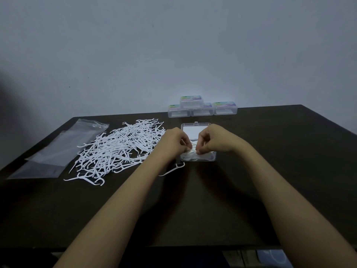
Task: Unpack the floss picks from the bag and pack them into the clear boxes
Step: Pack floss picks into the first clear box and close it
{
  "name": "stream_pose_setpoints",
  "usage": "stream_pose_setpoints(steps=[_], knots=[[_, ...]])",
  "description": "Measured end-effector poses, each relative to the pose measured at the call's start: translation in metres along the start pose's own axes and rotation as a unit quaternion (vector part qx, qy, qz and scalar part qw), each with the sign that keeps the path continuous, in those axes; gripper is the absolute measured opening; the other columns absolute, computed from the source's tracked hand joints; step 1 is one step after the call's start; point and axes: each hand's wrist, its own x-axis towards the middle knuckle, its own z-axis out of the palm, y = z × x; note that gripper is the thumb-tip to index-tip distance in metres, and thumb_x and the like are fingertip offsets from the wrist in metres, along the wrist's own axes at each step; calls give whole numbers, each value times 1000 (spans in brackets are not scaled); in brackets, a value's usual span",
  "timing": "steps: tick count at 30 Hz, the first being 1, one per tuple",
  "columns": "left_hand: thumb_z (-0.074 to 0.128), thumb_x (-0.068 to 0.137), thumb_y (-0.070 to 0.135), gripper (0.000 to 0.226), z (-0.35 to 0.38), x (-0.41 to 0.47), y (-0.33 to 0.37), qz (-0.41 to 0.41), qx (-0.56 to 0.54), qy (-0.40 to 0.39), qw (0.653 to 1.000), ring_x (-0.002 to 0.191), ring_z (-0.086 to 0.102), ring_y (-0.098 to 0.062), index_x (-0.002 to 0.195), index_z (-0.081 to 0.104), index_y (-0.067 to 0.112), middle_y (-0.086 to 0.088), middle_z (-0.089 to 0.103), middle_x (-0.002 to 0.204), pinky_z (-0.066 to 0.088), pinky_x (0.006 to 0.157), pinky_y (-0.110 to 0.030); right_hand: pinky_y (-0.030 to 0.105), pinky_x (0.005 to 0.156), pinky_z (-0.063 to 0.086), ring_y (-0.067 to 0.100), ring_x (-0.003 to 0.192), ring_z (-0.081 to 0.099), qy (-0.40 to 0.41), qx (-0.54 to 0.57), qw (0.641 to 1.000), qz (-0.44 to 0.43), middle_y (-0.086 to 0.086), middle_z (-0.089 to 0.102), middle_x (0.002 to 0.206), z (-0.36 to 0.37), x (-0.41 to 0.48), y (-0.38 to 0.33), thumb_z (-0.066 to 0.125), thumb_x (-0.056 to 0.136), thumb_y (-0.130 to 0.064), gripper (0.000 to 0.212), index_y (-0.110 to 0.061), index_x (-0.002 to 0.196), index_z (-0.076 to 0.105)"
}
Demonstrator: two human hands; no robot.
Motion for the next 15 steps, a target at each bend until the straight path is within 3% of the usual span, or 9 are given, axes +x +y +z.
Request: stream_pose_setpoints(steps=[5,8,10,11,13,15], knots=[[70,75,1,14,-2,-1,-4,-2,-36,13,999,58,50,1,88,73,4,-9,68,79,35,53,-3,12,60,41,2,64,54,-7,-69,998,6,0,69,82,1,-1,1,68,79,-8,11,-7,89,74],[70,76,3,11,-6,-3,-8,-5,-49,40,998,58,50,2,87,73,5,-4,66,75,36,53,-1,12,60,40,3,64,52,1,-111,994,-10,1,68,82,1,-2,-2,65,81,-10,14,-8,92,74],[71,76,7,6,-11,-6,-10,-17,-40,59,997,58,50,-2,82,72,7,4,61,67,36,51,-2,12,60,41,4,66,51,55,-122,991,-28,3,69,87,2,0,-3,62,83,-11,15,-7,92,73],[72,76,10,3,-14,-8,-12,-28,-31,60,997,59,50,-5,77,69,9,7,57,64,37,50,-4,15,64,44,5,70,51,91,-125,987,-36,5,69,92,4,2,-4,59,85,-12,16,-7,93,72],[75,74,17,20,-18,-12,-16,-66,-11,26,997,66,50,-10,69,56,17,9,51,66,36,50,-11,29,87,44,13,94,51,132,-161,977,-51,5,62,112,11,7,-5,52,89,-18,22,-12,106,66],[78,71,24,30,-18,-17,-17,-103,40,-45,993,77,50,-13,70,48,20,7,50,74,39,59,-21,39,105,28,21,126,36,101,-238,964,-54,2,45,137,22,13,-2,45,94,-29,36,-18,128,51]])
